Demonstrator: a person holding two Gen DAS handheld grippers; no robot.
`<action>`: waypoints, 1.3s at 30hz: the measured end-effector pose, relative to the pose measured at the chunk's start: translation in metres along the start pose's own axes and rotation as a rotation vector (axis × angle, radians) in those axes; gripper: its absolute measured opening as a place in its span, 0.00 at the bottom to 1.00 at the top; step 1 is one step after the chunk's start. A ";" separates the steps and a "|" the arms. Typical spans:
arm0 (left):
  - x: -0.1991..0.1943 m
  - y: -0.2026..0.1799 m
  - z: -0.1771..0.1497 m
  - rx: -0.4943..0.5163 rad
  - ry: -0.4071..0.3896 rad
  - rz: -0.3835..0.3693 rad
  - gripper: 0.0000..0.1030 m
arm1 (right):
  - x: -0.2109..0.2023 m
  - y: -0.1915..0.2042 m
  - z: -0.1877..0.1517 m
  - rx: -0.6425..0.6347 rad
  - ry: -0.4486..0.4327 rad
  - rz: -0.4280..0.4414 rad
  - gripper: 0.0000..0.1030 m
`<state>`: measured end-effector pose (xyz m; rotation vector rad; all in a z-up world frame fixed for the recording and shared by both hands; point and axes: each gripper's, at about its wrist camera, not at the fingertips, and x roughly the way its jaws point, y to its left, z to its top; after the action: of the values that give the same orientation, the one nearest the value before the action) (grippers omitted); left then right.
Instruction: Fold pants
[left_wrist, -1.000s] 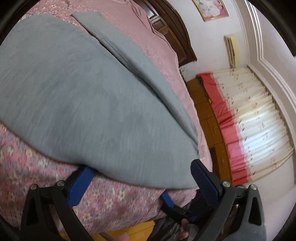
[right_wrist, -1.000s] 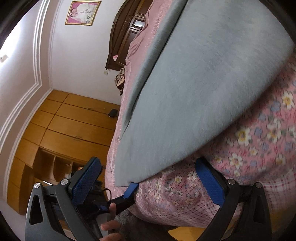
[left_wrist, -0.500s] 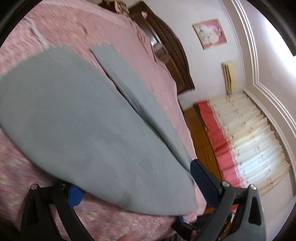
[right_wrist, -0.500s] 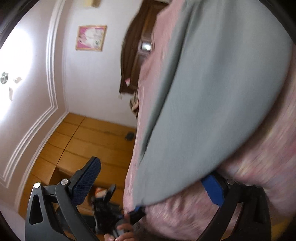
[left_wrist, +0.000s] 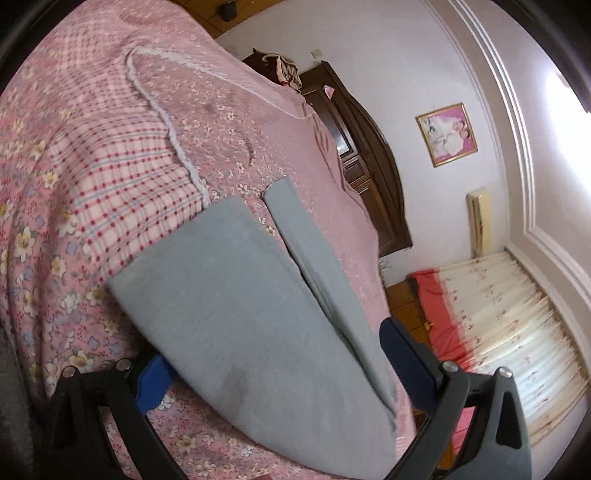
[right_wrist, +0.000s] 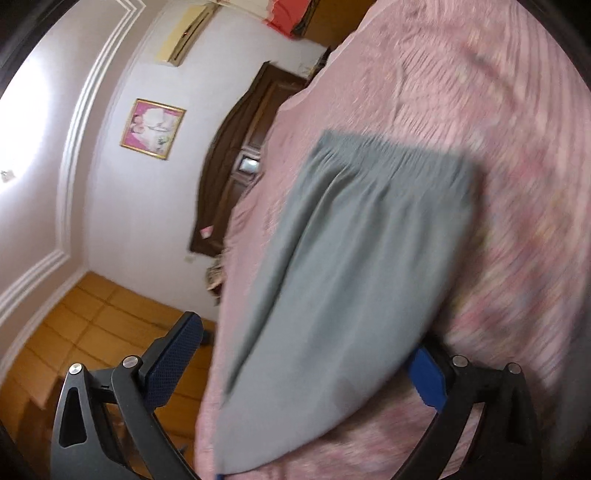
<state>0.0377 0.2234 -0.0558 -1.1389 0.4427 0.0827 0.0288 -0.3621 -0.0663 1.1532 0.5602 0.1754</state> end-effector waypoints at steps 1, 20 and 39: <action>-0.002 0.003 0.000 -0.003 0.000 -0.001 0.93 | -0.004 -0.006 0.006 0.041 -0.002 0.017 0.98; 0.006 0.017 -0.038 -0.013 0.193 -0.038 0.18 | 0.004 -0.007 0.002 0.046 -0.080 -0.178 0.22; 0.006 0.000 -0.042 0.042 0.143 0.018 0.02 | 0.010 -0.004 -0.003 0.006 -0.081 -0.311 0.06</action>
<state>0.0311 0.1845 -0.0724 -1.1038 0.5798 0.0077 0.0348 -0.3573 -0.0744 1.0594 0.6601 -0.1401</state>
